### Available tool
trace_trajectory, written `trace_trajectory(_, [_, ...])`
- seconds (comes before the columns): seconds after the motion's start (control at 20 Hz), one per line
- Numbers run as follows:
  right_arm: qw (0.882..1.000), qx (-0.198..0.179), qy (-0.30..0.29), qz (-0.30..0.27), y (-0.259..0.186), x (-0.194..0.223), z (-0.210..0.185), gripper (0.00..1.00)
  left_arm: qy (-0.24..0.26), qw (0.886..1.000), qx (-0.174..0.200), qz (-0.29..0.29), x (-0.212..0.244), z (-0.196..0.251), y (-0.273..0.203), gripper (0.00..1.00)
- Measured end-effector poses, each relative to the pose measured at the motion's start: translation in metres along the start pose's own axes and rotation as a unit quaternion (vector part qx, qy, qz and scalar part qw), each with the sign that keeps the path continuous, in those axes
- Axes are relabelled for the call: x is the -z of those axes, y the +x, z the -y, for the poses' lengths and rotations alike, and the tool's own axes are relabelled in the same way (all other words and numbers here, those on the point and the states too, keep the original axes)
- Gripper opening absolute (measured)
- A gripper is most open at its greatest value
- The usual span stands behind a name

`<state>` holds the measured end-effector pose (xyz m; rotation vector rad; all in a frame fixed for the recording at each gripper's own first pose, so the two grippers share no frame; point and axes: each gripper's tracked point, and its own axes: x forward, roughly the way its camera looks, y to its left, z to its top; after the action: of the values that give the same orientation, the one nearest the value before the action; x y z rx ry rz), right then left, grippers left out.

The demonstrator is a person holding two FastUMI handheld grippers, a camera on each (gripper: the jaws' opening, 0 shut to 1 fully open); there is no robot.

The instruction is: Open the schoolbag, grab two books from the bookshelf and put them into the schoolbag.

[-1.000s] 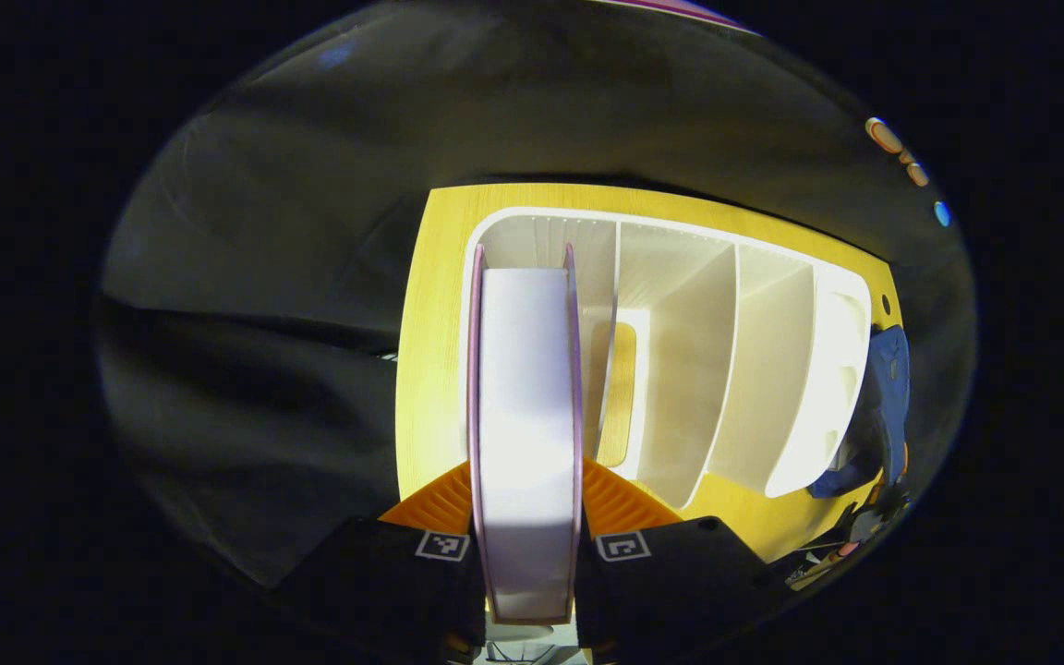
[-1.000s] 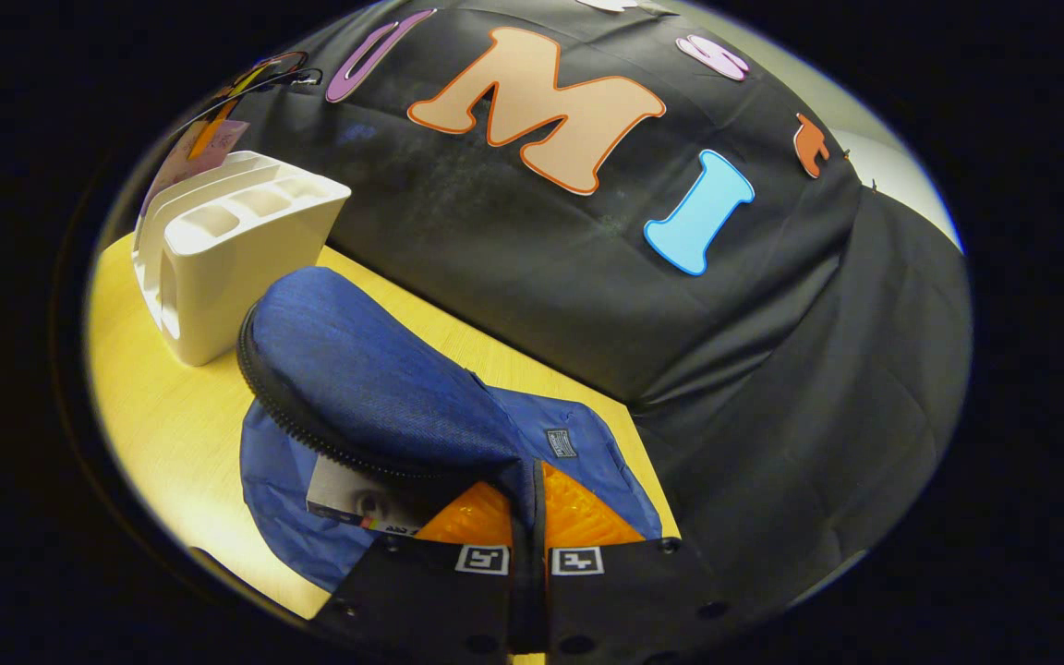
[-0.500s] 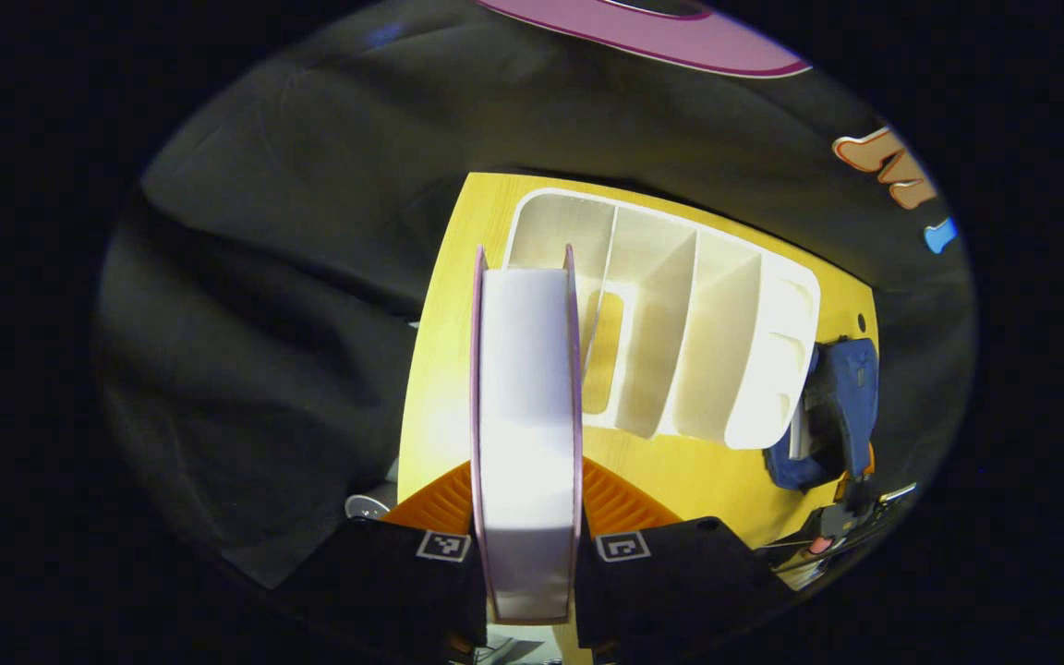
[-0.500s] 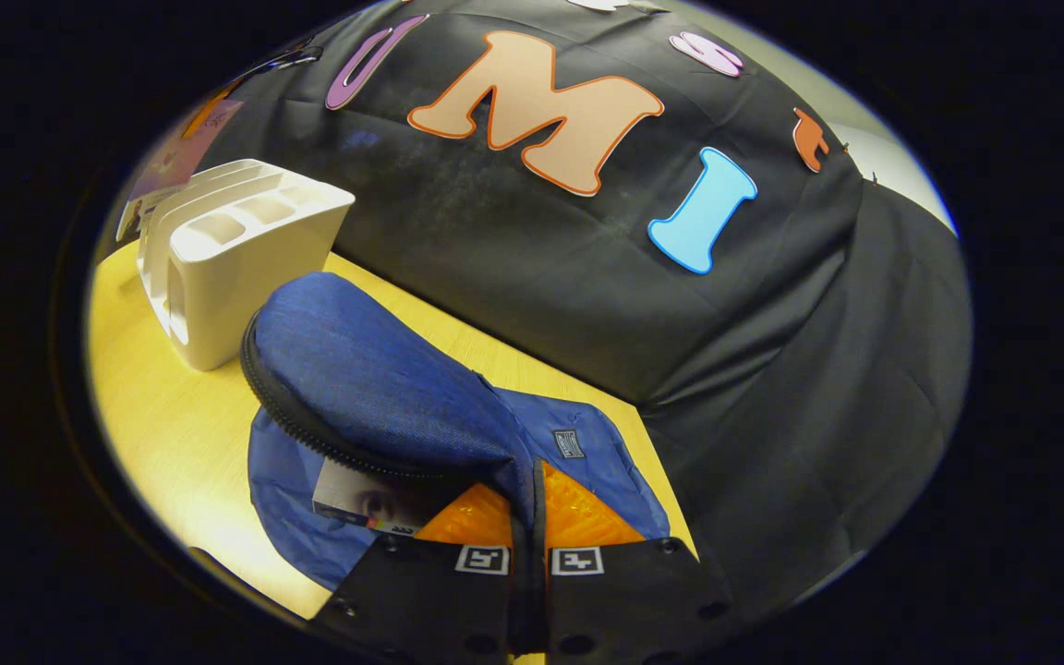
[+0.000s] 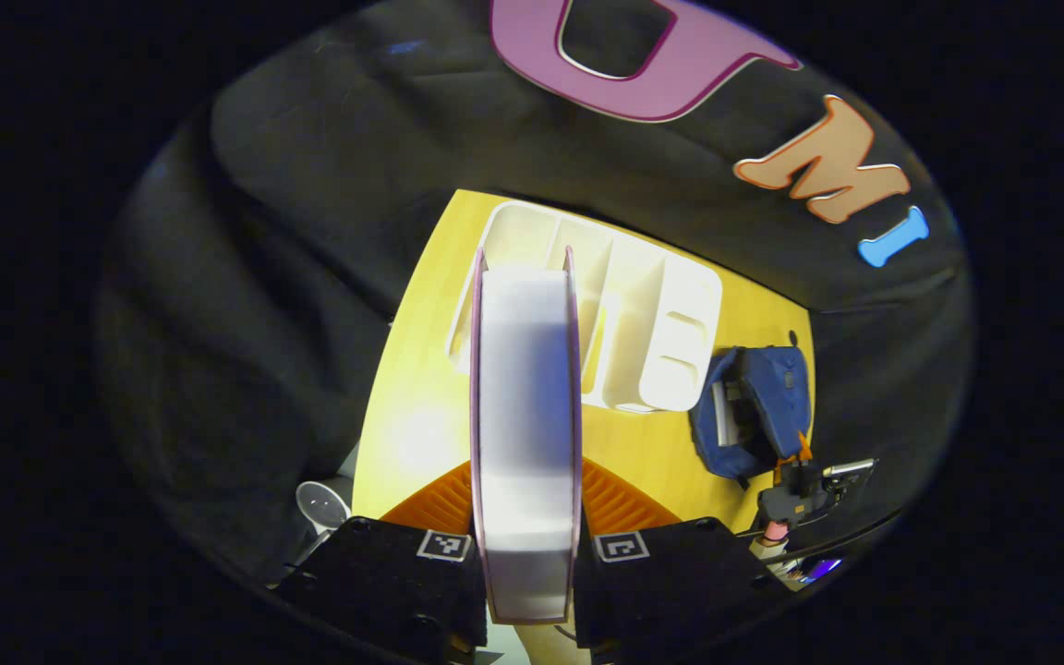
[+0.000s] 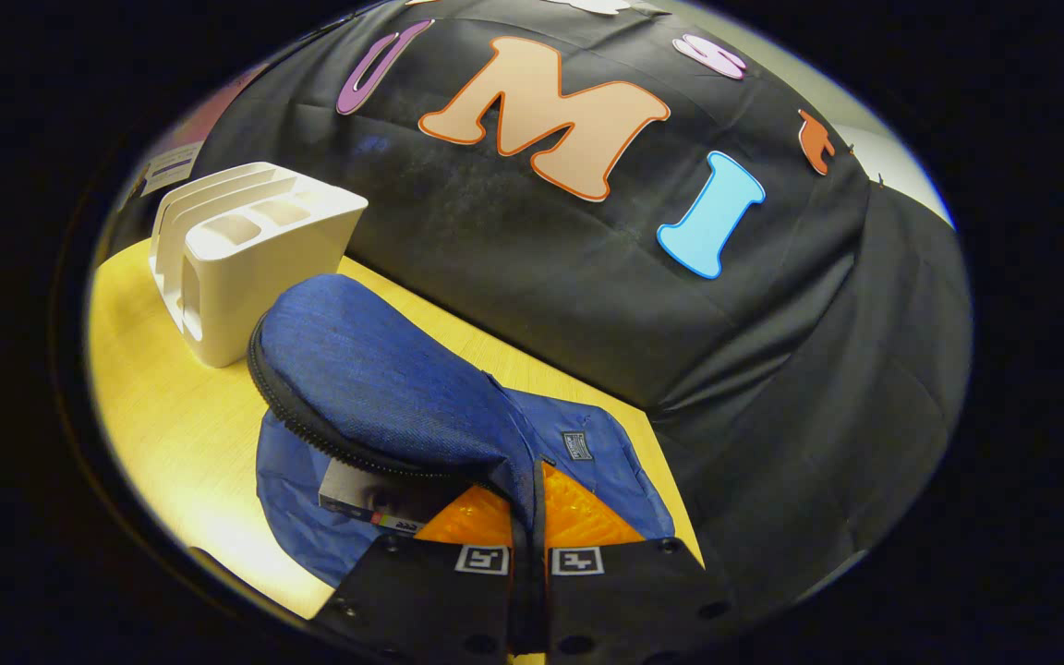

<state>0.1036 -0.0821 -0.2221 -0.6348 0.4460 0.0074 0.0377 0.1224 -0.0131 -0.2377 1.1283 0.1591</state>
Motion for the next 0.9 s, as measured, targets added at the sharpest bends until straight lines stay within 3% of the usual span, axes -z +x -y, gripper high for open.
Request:
trace_trajectory(0.2, [1.0, 0.0, 0.018, 0.003, -0.003, -0.001, 0.007, 0.02, -0.006, 0.997, 0.071, 0.026, 0.021, 0.045, -0.01, 0.34])
trace_trajectory(0.55, [0.999, -0.007, 0.037, 0.003, -0.004, 0.0, 0.012, 0.02, 0.016, 0.98, 0.189, 0.061, 0.049, 0.138, 0.018, 0.34])
trace_trajectory(0.8, [0.998, -0.011, 0.068, 0.005, -0.004, -0.001, 0.021, 0.05, -0.005, 0.965, 0.256, 0.048, 0.083, 0.194, 0.05, 0.34])
trace_trajectory(0.9, [0.997, -0.014, 0.082, 0.005, -0.004, 0.0, 0.023, 0.03, -0.009, 0.964, 0.264, 0.034, 0.099, 0.21, 0.067, 0.34])
